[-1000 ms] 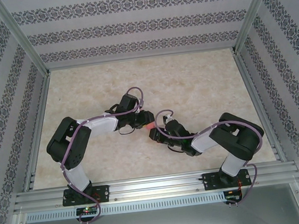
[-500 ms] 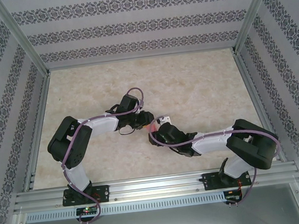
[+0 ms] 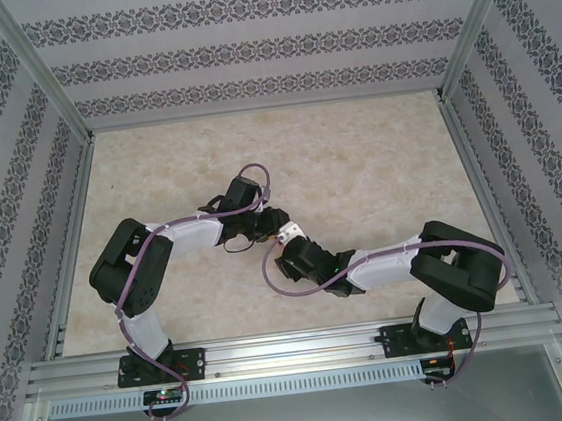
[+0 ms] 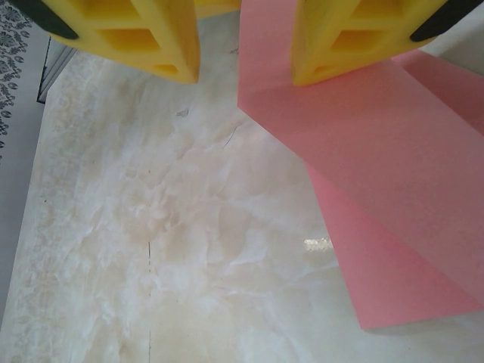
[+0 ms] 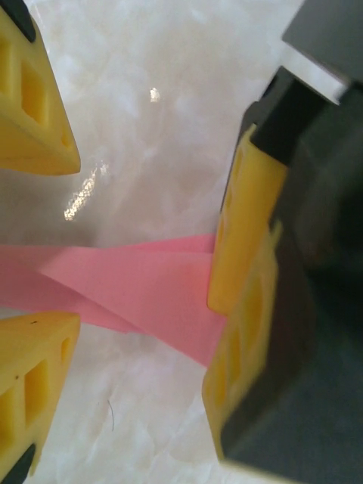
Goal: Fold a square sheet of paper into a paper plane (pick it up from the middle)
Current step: Fold the wing for the fifth time at the center of the table.
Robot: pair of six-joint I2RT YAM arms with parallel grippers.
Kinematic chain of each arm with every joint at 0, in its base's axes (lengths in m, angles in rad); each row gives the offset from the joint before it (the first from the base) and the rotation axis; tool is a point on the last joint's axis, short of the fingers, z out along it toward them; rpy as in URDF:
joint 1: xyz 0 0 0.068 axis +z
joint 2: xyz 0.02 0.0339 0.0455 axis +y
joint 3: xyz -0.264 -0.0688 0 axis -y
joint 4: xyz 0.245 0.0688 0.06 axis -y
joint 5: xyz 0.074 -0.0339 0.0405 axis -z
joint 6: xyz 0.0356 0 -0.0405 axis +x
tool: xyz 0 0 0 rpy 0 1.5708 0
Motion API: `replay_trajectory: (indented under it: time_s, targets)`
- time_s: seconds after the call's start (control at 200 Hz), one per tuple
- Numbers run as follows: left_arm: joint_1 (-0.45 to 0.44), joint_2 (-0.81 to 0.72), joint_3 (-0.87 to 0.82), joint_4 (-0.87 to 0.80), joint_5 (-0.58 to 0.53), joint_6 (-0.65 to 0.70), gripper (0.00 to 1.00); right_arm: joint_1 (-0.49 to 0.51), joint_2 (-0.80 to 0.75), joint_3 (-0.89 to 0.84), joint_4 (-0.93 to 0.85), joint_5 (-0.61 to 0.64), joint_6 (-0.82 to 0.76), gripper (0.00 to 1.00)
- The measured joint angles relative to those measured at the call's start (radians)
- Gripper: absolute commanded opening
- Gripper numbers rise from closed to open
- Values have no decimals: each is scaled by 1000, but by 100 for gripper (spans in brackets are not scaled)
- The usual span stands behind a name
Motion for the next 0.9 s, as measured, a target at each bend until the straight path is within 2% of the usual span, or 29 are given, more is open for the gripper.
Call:
replay_trajectory:
  time_s: [0.345,0.724,0.899]
  targets:
    - [0,0,0,0,0,0,38,9,34,3,2,72,-42,31]
    - [0,0,5,-1,0,0,38,9,35,3,25,82,-33,7]
    - [0,0,6,-2,0,0,39,9,36,3,24,82,-17,2]
